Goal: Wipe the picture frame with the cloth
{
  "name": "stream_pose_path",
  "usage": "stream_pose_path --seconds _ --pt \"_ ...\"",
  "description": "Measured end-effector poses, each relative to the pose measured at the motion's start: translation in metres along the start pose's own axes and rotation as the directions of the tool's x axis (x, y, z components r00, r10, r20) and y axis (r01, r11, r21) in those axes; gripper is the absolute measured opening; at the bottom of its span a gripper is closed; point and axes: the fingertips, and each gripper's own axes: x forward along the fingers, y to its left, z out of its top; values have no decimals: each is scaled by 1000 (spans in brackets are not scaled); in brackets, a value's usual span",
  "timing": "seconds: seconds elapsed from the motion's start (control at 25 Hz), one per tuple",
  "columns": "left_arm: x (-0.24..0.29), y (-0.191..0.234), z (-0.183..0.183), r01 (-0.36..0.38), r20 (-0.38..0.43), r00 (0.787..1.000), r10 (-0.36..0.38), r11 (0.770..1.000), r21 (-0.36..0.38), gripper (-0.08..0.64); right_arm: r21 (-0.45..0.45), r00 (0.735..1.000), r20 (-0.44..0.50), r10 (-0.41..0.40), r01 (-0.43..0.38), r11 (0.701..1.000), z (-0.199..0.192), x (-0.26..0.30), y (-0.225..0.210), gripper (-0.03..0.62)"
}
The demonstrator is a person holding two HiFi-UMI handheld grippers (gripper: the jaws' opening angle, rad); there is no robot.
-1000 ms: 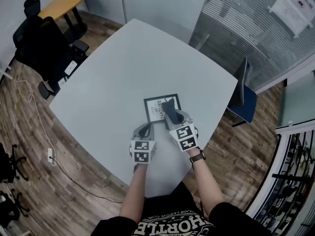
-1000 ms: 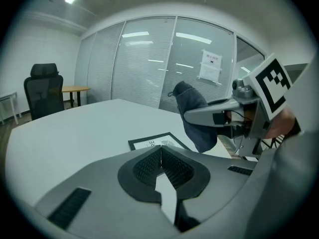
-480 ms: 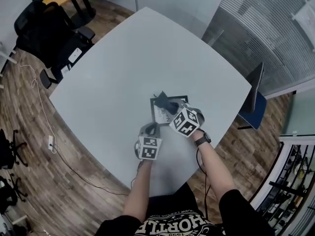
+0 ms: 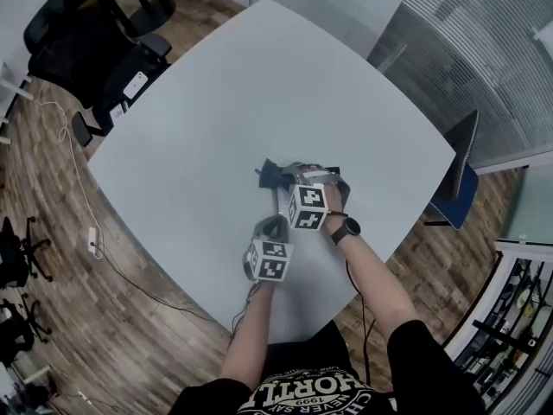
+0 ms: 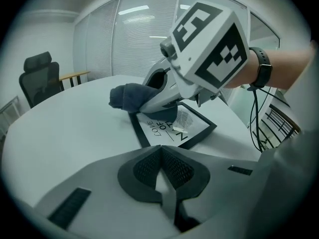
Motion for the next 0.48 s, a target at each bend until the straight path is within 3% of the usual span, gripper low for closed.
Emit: stream_pose_path --seconds 0.24,0.48 --pt "2 3 -1 -42 12 999 42 999 8 5 -23 999 -23 -34 33 999 -10 15 11 67" --pt "-2 6 -3 -62 5 998 62 998 19 5 39 993 -83 -86 89 995 -42 0 8 67"
